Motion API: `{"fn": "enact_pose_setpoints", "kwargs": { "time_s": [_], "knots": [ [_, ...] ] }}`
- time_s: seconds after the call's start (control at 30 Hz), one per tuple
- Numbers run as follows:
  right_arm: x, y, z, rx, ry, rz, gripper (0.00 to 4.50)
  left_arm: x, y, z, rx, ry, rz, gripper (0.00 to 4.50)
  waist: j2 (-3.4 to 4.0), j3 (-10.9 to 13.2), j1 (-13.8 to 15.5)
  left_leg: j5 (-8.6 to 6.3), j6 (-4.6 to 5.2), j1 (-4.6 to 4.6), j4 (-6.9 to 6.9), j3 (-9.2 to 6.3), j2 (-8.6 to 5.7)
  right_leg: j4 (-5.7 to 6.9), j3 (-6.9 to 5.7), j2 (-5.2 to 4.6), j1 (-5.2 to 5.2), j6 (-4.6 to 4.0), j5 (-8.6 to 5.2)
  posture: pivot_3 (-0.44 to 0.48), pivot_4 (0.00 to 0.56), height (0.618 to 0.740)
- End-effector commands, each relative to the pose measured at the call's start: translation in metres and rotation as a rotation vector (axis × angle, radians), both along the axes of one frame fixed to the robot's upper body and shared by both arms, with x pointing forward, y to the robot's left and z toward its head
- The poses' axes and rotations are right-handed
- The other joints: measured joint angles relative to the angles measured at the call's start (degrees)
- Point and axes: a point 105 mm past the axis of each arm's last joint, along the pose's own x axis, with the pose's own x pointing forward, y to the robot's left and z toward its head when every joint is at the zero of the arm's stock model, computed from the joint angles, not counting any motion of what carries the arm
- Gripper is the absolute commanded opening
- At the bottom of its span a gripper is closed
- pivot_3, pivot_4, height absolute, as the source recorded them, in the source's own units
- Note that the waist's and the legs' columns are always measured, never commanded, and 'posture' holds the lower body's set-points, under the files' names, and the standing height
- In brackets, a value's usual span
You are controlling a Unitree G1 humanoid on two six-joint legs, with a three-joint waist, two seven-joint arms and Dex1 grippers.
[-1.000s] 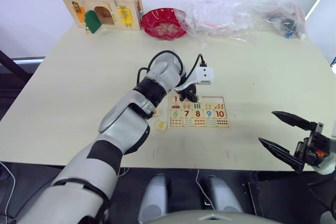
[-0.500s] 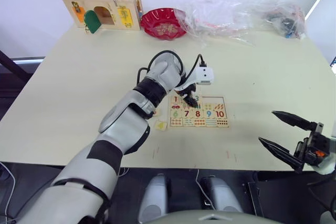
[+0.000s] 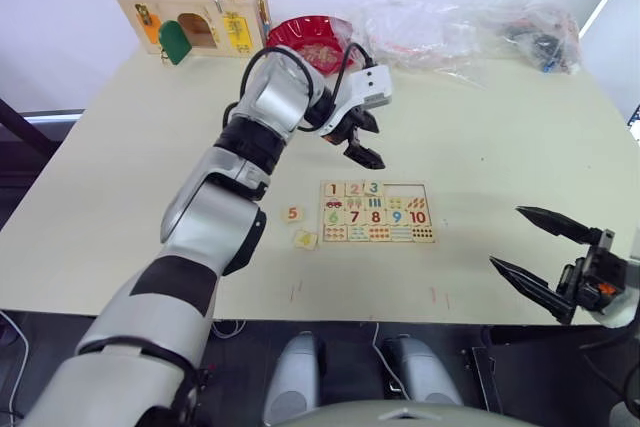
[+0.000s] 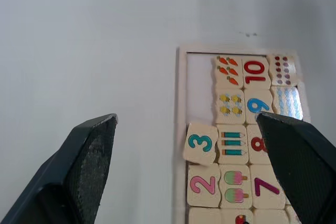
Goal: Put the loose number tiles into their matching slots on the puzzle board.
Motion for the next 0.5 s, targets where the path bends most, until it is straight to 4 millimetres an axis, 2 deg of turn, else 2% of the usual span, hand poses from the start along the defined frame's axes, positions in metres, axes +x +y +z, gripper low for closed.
{"fn": "enact_pose_setpoints", "kwargs": {
  "time_s": [0.03,0.1,0.2,0.43,0.5],
  "knots": [
    [-0.001,0.001,0.004,0.003,-0.029,0.001,4.5,-0.002,0.0,0.006,-0.107,-0.022,-0.059,4.47,0.0,0.0,0.0,0.0,0.0,-0.01,0.0,0.01,0.0,0.0,0.0,0.0,0.0,0.0,0.01,0.0,0.15,0.74],
    [0.0,0.001,0.004,0.003,-0.03,0.002,4.5,0.001,0.002,-0.003,-0.12,-0.047,-0.062,4.47,-0.01,0.0,0.08,0.0,0.0,-0.01,0.0,0.01,0.0,-0.01,0.0,-0.01,0.0,-0.02,0.05,0.0,0.15,0.74],
    [0.0,0.001,0.004,0.003,-0.031,0.003,4.5,0.005,0.001,-0.012,-0.152,-0.069,-0.057,3.68,-0.01,0.0,0.1,0.0,0.0,-0.02,0.02,0.01,-0.02,0.0,0.0,-0.02,0.0,0.0,0.07,0.0,0.15,0.74],
    [0.0,0.005,0.003,0.004,-0.028,0.008,4.5,0.011,0.002,-0.039,-0.129,-0.107,-0.045,0.26,-0.01,0.01,0.07,0.0,0.0,-0.02,0.03,0.01,-0.02,0.0,0.0,-0.02,0.0,0.01,0.08,0.0,0.15,0.74],
    [-0.001,0.004,0.003,0.004,-0.026,0.007,4.5,0.012,0.002,-0.043,-0.116,-0.116,-0.038,0.11,-0.01,0.01,0.05,0.0,0.0,-0.02,0.03,0.01,-0.02,0.0,0.0,-0.01,0.0,0.02,0.08,0.0,0.15,0.74]
  ]
}}
